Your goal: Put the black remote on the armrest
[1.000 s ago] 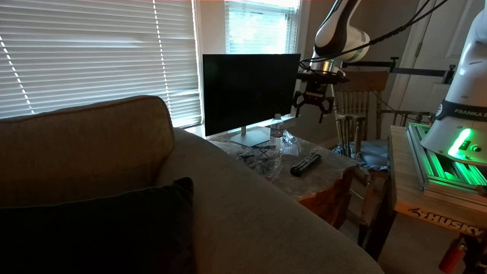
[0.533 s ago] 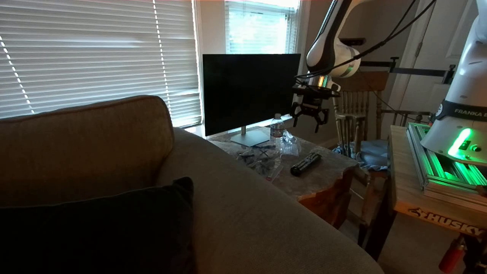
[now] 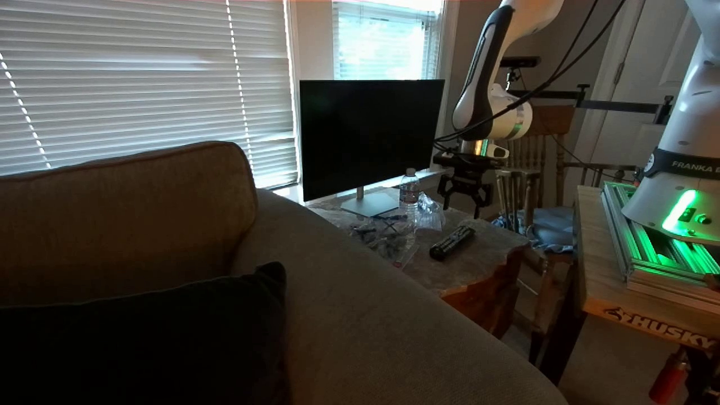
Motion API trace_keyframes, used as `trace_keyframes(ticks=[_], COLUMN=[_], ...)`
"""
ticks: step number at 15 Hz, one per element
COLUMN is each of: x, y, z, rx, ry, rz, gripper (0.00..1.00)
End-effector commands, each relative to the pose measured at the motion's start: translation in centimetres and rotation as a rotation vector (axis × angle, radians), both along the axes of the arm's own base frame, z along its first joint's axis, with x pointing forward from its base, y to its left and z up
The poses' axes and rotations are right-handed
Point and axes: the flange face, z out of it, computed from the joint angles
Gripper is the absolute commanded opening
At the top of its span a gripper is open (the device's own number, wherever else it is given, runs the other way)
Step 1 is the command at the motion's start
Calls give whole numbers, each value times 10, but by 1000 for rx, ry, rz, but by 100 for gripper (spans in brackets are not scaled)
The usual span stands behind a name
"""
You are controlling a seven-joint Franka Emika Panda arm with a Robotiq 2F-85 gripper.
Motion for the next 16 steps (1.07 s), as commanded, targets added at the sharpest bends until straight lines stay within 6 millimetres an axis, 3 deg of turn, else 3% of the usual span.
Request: trace_keyframes(ticks=[1,16], x=[3,-21], y=[2,12], z=[-20,-70], rx=[13,-25], ry=[-21,-88], rz=[-73,72], gripper=[100,100])
